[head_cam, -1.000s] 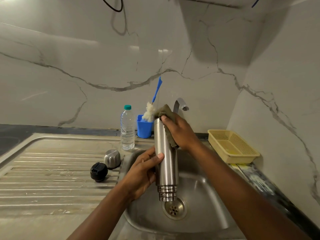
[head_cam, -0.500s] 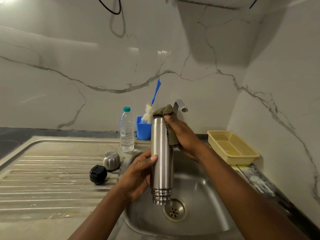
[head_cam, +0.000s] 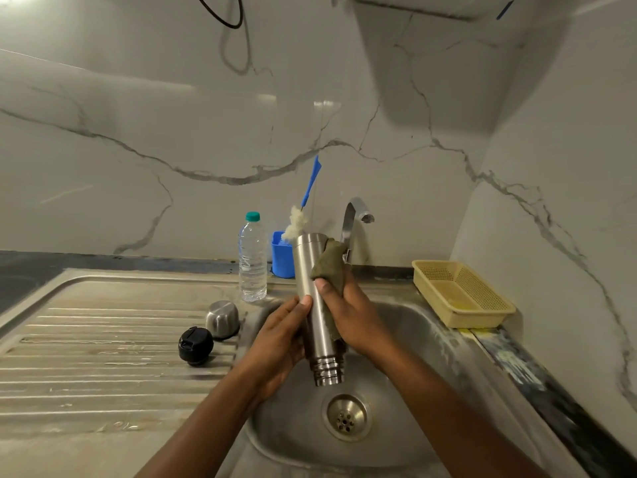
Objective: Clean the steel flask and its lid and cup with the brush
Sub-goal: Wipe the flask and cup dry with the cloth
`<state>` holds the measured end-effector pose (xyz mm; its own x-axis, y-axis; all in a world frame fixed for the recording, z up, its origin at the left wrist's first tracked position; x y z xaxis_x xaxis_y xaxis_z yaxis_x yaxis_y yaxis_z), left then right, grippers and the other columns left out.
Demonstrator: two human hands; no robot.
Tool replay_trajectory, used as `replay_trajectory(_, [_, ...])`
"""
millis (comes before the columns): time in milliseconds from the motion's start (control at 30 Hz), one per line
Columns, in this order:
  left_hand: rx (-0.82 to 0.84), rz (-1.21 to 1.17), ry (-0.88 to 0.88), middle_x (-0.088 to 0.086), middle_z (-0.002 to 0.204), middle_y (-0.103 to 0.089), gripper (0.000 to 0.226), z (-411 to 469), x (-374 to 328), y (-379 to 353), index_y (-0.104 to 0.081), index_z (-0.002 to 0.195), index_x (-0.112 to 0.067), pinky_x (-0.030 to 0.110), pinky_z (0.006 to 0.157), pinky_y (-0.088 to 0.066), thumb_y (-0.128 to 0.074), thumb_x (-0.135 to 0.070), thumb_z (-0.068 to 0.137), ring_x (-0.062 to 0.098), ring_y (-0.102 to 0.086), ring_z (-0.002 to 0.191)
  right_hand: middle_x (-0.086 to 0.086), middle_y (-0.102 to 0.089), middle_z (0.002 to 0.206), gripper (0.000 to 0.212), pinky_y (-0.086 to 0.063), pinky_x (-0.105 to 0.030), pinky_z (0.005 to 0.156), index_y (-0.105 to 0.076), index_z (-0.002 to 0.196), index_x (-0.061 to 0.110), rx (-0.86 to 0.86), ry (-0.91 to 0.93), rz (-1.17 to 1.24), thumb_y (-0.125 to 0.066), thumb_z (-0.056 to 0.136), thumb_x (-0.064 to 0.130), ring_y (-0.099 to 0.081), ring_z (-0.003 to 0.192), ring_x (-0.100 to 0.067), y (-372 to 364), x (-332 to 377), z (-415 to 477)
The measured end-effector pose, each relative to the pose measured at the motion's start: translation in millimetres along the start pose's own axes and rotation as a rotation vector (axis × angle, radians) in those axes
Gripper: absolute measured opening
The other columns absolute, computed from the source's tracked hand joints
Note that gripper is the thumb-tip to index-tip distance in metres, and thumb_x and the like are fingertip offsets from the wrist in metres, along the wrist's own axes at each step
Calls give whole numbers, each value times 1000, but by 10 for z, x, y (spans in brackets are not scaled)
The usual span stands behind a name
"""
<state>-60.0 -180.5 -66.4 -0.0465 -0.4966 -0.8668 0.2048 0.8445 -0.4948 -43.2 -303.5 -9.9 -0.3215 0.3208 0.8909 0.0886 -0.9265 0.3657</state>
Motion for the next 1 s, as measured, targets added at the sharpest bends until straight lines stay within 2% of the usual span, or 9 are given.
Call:
replay_trajectory(100, [-16,34,-37,14,124,-74,34,20,2,19,-62,139,-22,46,90,-62,-56,-25,106,29,-74,112,14,-58,139,51,-50,-22,99,-31,152,50,-9,56,-82,-52,105,47,-59,119,4,4,-11,-63])
replay_trajectory(167, [-25,23,-40,18,125,-73,33,35,12,37,-60,139,-14,43,86,-63,-53,-22,108,30,-74,111,12,-50,152,61,-46,-33,110,-23,157,50,16,79,-138,-53,104,48,-54,133,-4,-12,-19,-100])
replay_trajectory(333, [-12,71,-41,15,115,-76,40,10,32,1,-62,136,-15,40,80,-64,-61,-29,98,27,-76,99,12,-28,168,71,-35,-42,122,-9,163,46,56,84,-252,-50,105,50,-35,150,-9,-20,-16,-142])
replay_trajectory(467, [-46,97,-56,17,118,-76,52,7,56,43,-58,139,-18,50,90,-61,-68,-30,90,32,-76,102,18,-15,171,69,-26,-44,127,-8,162,49,116,67,-231,-47,106,49,-21,156,-6,-45,-25,-186])
replay_trajectory(633, [-141,-18,-99,16,108,-77,56,49,-7,173,-52,142,-13,42,74,-65,-68,-20,89,29,-76,94,19,-30,166,63,-33,-35,124,-14,161,50,176,96,-227,-46,108,47,-33,149,0,-122,-59,-380])
replay_trajectory(733, [-161,-79,-109,14,105,-78,50,67,-41,235,-49,144,-13,37,69,-64,-64,-10,96,26,-78,90,19,-44,157,53,-41,-32,118,-26,158,52,182,78,-233,-45,108,49,-44,139,5,-125,-125,-488])
replay_trajectory(833, [-141,-116,-112,20,120,-75,55,65,-76,236,-47,147,-15,39,75,-65,-65,-4,96,31,-77,102,9,-70,123,37,-58,-43,98,-49,141,51,119,-42,-145,-45,105,57,-68,109,-4,-60,-239,-521])
replay_trajectory(900, [-120,-138,-123,25,128,-71,55,52,-118,215,-49,146,-14,40,80,-65,-66,-3,95,33,-75,108,4,-75,110,35,-60,-48,92,-59,131,44,104,-133,-70,-47,103,61,-73,97,-10,-12,-314,-523])
replay_trajectory(1000, [-102,-202,-139,27,131,-67,50,55,-164,226,-53,144,-8,43,85,-65,-63,-7,95,35,-73,112,5,-78,104,38,-60,-37,95,-68,116,34,121,-257,62,-48,101,63,-74,95,-8,56,-350,-594])
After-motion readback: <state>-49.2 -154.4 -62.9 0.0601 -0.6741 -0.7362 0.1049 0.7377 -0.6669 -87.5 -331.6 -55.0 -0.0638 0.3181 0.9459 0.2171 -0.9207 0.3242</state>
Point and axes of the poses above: each hand's wrist, its own z-axis towards the middle knuckle, its own y-axis out of the back of the hand, x = y × z, the point moved 6 cm from there along z, towards the middle knuckle
